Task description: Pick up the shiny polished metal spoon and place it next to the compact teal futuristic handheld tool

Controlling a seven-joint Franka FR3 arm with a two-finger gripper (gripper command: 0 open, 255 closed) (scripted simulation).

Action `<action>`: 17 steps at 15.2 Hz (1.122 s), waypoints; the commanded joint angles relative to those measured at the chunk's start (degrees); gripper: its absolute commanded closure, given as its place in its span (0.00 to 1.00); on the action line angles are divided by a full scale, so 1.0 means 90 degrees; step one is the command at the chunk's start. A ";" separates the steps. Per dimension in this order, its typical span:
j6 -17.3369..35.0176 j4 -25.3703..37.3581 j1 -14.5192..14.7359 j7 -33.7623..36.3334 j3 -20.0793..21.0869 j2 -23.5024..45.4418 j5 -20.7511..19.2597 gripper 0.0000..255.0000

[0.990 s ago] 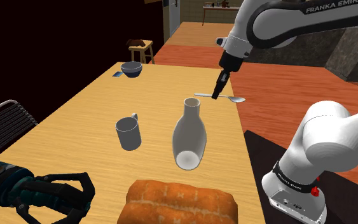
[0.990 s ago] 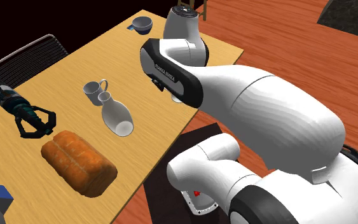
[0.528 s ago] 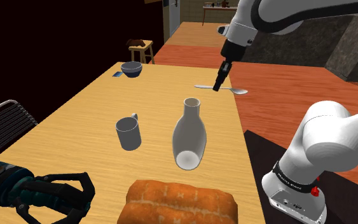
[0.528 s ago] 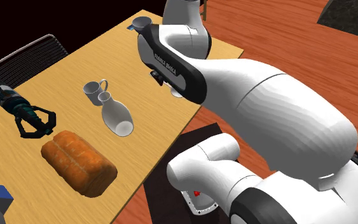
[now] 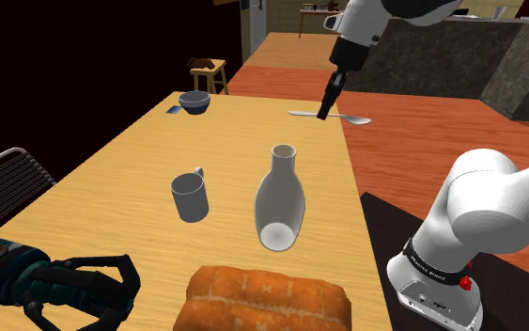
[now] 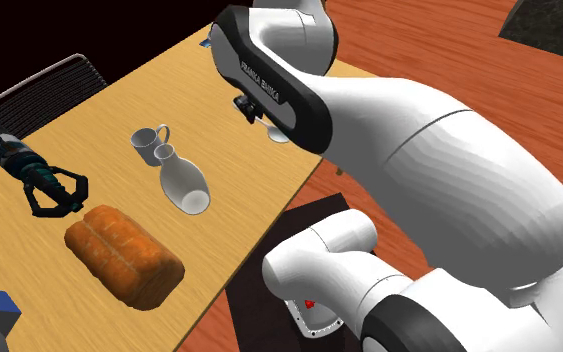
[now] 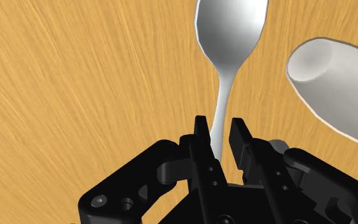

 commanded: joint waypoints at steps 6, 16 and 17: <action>-0.0559 0.0659 0.0024 0.0078 0.0018 0.0096 0.0006 1.00; -0.1309 0.1653 0.0072 0.0187 0.0040 0.0330 0.0029 1.00; -0.1245 0.1674 0.0118 0.0323 0.0167 0.0399 0.0097 1.00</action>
